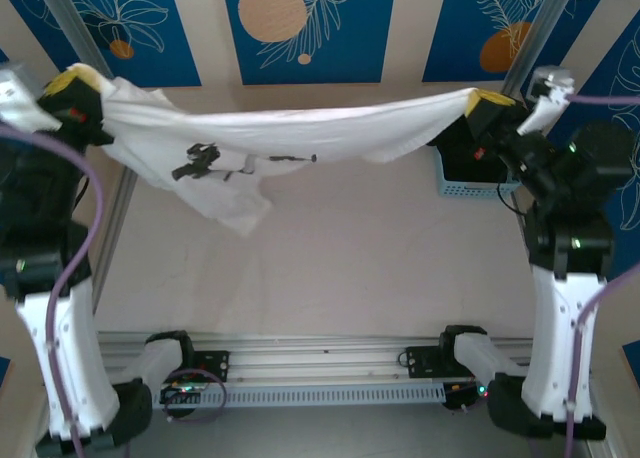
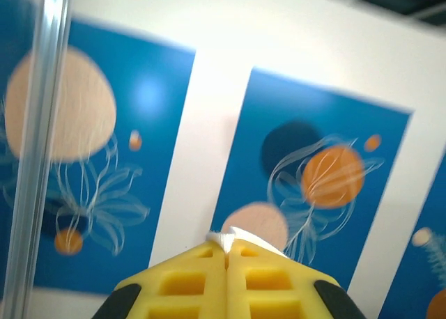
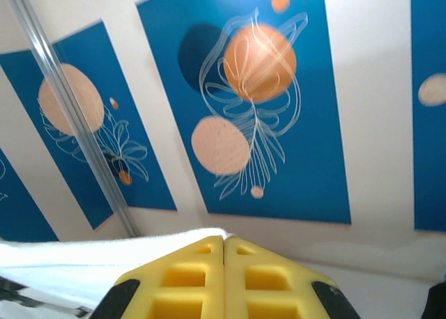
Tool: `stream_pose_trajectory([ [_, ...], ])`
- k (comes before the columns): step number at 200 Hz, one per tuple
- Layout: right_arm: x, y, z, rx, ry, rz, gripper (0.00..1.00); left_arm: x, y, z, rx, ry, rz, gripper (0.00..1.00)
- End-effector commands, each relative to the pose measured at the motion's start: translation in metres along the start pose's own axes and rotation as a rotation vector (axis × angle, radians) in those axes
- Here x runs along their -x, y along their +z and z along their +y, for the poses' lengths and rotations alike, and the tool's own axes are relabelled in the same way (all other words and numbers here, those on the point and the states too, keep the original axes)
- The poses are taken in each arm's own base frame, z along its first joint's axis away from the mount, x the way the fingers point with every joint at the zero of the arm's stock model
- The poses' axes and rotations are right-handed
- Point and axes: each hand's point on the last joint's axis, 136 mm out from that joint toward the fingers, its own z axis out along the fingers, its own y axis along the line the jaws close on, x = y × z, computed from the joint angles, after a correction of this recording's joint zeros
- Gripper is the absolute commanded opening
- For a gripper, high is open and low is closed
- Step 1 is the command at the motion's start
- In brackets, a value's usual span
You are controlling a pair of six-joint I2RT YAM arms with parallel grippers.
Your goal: Fold the inside-out t-shirt
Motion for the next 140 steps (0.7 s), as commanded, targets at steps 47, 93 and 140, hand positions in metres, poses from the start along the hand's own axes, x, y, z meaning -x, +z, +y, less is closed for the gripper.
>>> stream_pose_trajectory([
  [47, 0.056, -0.079, 0.038, -0.070, -0.162, -0.202, 0.00, 0.087, -0.070, -0.051, -0.134, 0.067, -0.251, 0.00],
  [93, 0.058, -0.056, 0.020, -0.110, -0.194, -0.190, 0.00, 0.055, -0.005, -0.031, -0.117, 0.070, -0.145, 0.00],
  [140, 0.009, 0.035, -0.044, -0.145, -0.156, -0.050, 0.00, -0.060, 0.118, 0.028, -0.059, 0.010, 0.070, 0.00],
])
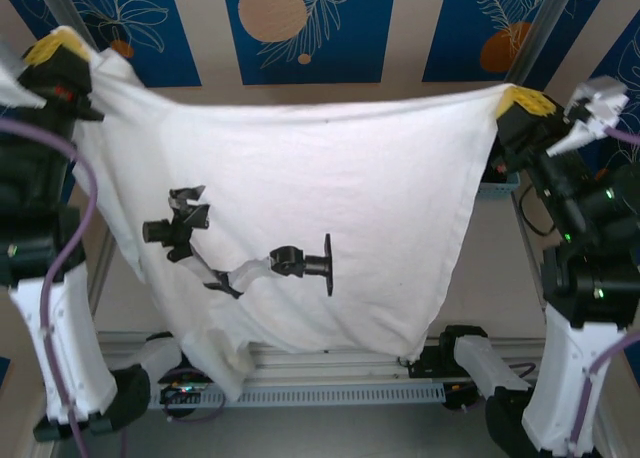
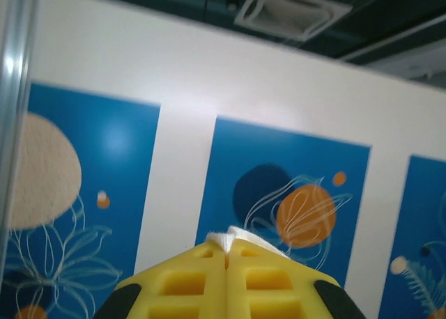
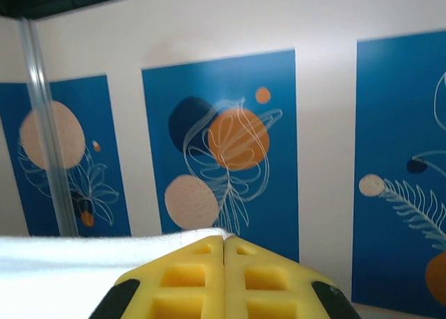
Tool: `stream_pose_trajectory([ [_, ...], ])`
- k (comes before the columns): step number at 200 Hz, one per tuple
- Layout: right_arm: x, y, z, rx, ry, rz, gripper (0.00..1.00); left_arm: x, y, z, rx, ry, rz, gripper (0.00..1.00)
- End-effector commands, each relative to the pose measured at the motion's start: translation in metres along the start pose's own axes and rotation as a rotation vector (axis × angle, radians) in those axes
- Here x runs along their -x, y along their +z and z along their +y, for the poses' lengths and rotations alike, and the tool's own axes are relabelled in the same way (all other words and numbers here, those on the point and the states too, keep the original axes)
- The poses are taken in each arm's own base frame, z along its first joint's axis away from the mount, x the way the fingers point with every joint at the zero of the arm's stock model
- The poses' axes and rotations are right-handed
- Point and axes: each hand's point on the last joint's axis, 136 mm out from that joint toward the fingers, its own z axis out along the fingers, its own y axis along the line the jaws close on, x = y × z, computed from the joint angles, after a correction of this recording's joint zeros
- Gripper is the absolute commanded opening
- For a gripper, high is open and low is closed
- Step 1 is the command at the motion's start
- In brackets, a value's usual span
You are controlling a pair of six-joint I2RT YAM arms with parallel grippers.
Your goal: Fold the inside-out t-shirt
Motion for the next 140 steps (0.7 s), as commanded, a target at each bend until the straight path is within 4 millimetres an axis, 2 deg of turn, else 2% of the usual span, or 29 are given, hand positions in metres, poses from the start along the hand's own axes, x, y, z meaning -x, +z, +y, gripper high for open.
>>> stream_pose_trajectory([
  [1, -0.045, 0.054, -0.037, -0.062, 0.002, 0.081, 0.00, -0.066, 0.056, 0.035, 0.026, -0.012, 0.095, 0.00],
  [15, -0.080, 0.089, -0.053, -0.067, 0.019, 0.140, 0.00, -0.117, 0.089, 0.056, 0.051, -0.023, 0.170, 0.00],
  [23, -0.102, 0.109, -0.061, -0.072, 0.026, 0.177, 0.00, -0.154, 0.108, 0.068, 0.065, -0.027, 0.225, 0.00],
  [38, -0.153, 0.155, -0.078, -0.086, 0.037, 0.263, 0.00, -0.219, 0.142, 0.084, 0.080, -0.031, 0.306, 0.00],
  [48, -0.195, 0.188, -0.089, -0.091, 0.054, 0.329, 0.00, -0.266, 0.167, 0.092, 0.077, -0.032, 0.366, 0.00],
  [71, -0.301, 0.258, -0.116, -0.102, 0.154, 0.505, 0.00, -0.378, 0.219, 0.114, 0.091, -0.054, 0.527, 0.14],
  [77, -0.328, 0.273, -0.123, -0.115, 0.182, 0.554, 0.04, -0.412, 0.228, 0.121, 0.105, -0.062, 0.585, 0.21],
  [85, -0.360, 0.286, -0.129, -0.121, 0.215, 0.620, 0.09, -0.446, 0.237, 0.131, 0.123, -0.072, 0.646, 0.32],
  [93, -0.387, 0.293, -0.135, -0.132, 0.233, 0.679, 0.16, -0.469, 0.242, 0.138, 0.140, -0.082, 0.690, 0.43],
  [106, -0.416, 0.294, -0.141, -0.153, 0.239, 0.755, 0.25, -0.489, 0.241, 0.143, 0.162, -0.088, 0.734, 0.53],
  [127, -0.435, 0.278, -0.140, -0.170, 0.236, 0.826, 0.31, -0.500, 0.224, 0.136, 0.206, -0.080, 0.803, 0.62],
  [140, -0.445, 0.258, -0.131, -0.174, 0.247, 0.879, 0.33, -0.503, 0.205, 0.115, 0.200, -0.078, 0.831, 0.64],
])
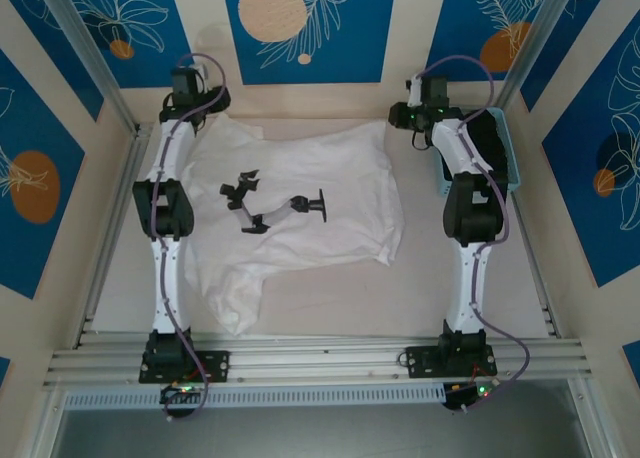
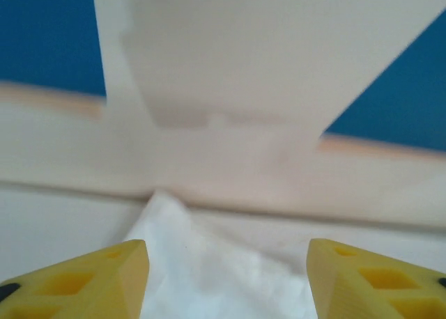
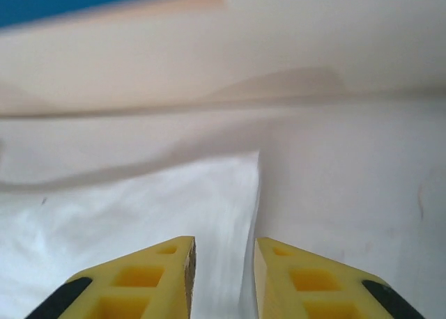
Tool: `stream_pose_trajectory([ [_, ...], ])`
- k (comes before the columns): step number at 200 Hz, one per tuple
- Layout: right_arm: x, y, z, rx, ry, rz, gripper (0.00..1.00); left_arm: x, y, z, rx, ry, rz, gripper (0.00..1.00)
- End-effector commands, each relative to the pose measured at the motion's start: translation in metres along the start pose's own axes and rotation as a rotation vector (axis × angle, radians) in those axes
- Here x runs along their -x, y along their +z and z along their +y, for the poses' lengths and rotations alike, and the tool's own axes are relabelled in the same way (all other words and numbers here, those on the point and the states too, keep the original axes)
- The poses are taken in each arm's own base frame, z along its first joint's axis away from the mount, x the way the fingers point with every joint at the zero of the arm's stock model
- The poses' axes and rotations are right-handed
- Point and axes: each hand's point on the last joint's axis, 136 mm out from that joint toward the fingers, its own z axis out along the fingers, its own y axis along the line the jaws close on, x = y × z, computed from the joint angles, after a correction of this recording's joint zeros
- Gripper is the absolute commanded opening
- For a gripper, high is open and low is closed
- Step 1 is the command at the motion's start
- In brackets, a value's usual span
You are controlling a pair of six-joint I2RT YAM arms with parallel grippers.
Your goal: Fold the inside-out t-shirt
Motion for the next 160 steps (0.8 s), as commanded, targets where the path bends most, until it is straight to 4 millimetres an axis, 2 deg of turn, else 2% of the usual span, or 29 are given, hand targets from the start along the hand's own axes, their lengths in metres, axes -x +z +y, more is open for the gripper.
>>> stream_pose_trajectory([
  [1, 0.014, -0.052, 0.021, -0.006, -0.021, -0.030, 0.33, 0.031, -0.063, -0.041, 0.004, 0.027, -0.054, 0.64],
  [15, -0.023, -0.061, 0.028, -0.013, -0.006, 0.042, 0.35, 0.005, -0.086, -0.071, -0.058, 0.040, -0.080, 0.65],
  [26, -0.057, -0.069, 0.035, -0.033, 0.001, 0.105, 0.36, -0.014, -0.110, -0.107, -0.155, 0.073, -0.127, 0.65],
  [38, -0.099, -0.079, 0.040, -0.062, 0.003, 0.181, 0.37, -0.046, -0.133, -0.146, -0.274, 0.140, -0.141, 0.65],
  [62, -0.173, -0.109, 0.043, -0.130, 0.041, 0.307, 0.37, -0.134, -0.180, -0.220, -0.505, 0.375, -0.130, 0.64],
  [82, -0.221, -0.135, 0.046, -0.135, 0.087, 0.374, 0.38, -0.210, -0.217, -0.261, -0.644, 0.602, -0.131, 0.63],
  [97, -0.256, -0.150, 0.049, -0.136, 0.115, 0.432, 0.39, -0.261, -0.240, -0.285, -0.749, 0.726, -0.103, 0.63],
  [116, -0.293, -0.159, 0.050, -0.158, 0.127, 0.492, 0.40, -0.316, -0.256, -0.306, -0.826, 0.867, -0.052, 0.63],
  [142, -0.324, -0.155, 0.044, -0.185, 0.159, 0.553, 0.40, -0.379, -0.256, -0.323, -0.900, 0.971, 0.041, 0.63],
  [160, -0.332, -0.151, 0.045, -0.178, 0.165, 0.575, 0.40, -0.405, -0.250, -0.334, -0.924, 1.008, 0.081, 0.63],
])
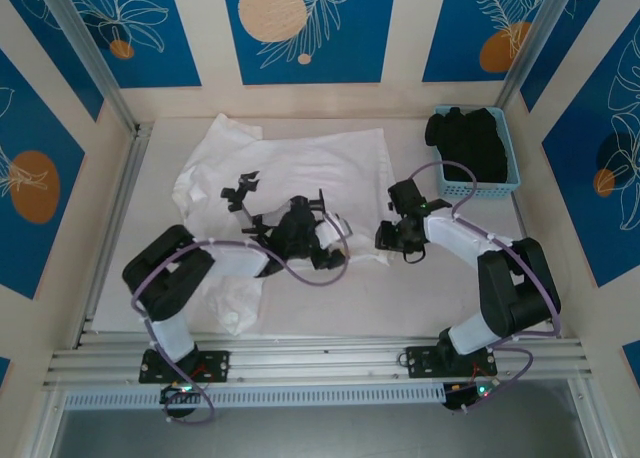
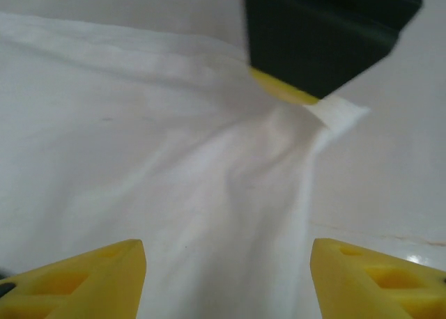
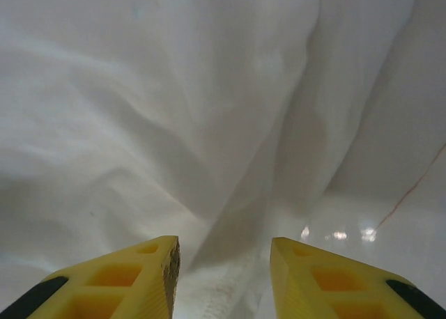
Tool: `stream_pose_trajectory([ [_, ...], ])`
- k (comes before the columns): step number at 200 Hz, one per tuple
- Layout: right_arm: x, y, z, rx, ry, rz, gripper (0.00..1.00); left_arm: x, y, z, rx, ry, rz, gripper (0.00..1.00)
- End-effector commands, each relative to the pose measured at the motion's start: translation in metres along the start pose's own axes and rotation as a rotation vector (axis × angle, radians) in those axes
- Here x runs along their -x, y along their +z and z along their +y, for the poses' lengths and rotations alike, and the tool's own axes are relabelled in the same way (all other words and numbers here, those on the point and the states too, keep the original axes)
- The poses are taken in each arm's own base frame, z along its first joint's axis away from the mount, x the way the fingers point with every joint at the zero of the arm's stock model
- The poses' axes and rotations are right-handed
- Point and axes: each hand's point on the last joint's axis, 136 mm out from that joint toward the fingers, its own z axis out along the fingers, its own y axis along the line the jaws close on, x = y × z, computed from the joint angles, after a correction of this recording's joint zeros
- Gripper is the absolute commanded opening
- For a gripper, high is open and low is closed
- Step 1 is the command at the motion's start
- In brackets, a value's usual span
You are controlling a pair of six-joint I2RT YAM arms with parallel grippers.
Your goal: Fold the inside-out t-shirt
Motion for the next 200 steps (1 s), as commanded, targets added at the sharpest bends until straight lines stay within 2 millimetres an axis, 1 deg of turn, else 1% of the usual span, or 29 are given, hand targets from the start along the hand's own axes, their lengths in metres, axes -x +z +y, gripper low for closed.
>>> stream_pose_trajectory([
  [1, -0.004, 0.009, 0.000, 0.004, 0.053, 0.012, 0.40, 0.002, 0.024, -0.014, -0.037, 0.114, -0.012, 0.63],
  [10, -0.005, 0.012, 0.002, 0.016, 0.054, 0.015, 0.39, -0.001, 0.033, -0.019, -0.054, 0.116, -0.003, 0.62],
  [23, -0.006, 0.014, 0.003, 0.023, 0.052, 0.019, 0.37, -0.008, 0.043, -0.020, -0.053, 0.114, 0.012, 0.58],
  [36, -0.005, 0.013, 0.004, 0.032, 0.040, 0.016, 0.29, -0.013, 0.049, -0.020, -0.057, 0.104, 0.017, 0.52],
  [52, -0.002, 0.007, 0.008, 0.061, 0.020, 0.002, 0.16, -0.015, 0.052, -0.021, -0.059, 0.083, 0.017, 0.39],
  [64, 0.002, -0.001, 0.017, 0.106, -0.016, -0.009, 0.10, -0.015, 0.050, -0.020, -0.046, 0.064, 0.013, 0.26],
  [74, 0.005, -0.010, 0.027, 0.162, -0.059, -0.021, 0.06, -0.014, 0.044, -0.022, -0.048, 0.054, 0.008, 0.18],
  [89, 0.011, -0.023, 0.042, 0.233, -0.107, -0.038, 0.03, -0.010, 0.032, -0.023, -0.045, 0.028, -0.010, 0.05],
  [97, 0.014, -0.028, 0.051, 0.282, -0.120, -0.034, 0.02, -0.007, 0.024, -0.024, -0.050, 0.008, -0.027, 0.01],
  [109, 0.024, -0.029, 0.065, 0.345, -0.134, -0.031, 0.02, -0.002, 0.014, -0.026, -0.061, -0.032, -0.049, 0.00],
  [119, 0.035, -0.024, 0.072, 0.365, -0.141, -0.024, 0.03, 0.000, 0.008, -0.025, -0.073, -0.073, -0.061, 0.00],
  [132, 0.055, -0.017, 0.079, 0.370, -0.149, -0.018, 0.05, 0.001, 0.004, -0.025, -0.098, -0.138, -0.070, 0.00],
  [144, 0.075, -0.007, 0.079, 0.344, -0.135, -0.006, 0.08, -0.001, 0.003, -0.019, -0.106, -0.200, -0.073, 0.00],
  [154, 0.086, 0.000, 0.076, 0.298, -0.129, 0.011, 0.11, -0.002, 0.002, -0.013, -0.106, -0.257, -0.079, 0.00],
  [161, 0.092, 0.001, 0.072, 0.253, -0.130, 0.008, 0.13, -0.003, 0.001, -0.009, -0.106, -0.300, -0.083, 0.00],
  [179, 0.094, -0.004, 0.060, 0.153, -0.143, -0.020, 0.23, -0.007, -0.001, 0.003, -0.095, -0.381, -0.085, 0.00],
  [200, 0.080, -0.015, 0.048, 0.097, -0.145, -0.047, 0.34, -0.013, 0.000, 0.010, -0.084, -0.424, -0.071, 0.00],
])
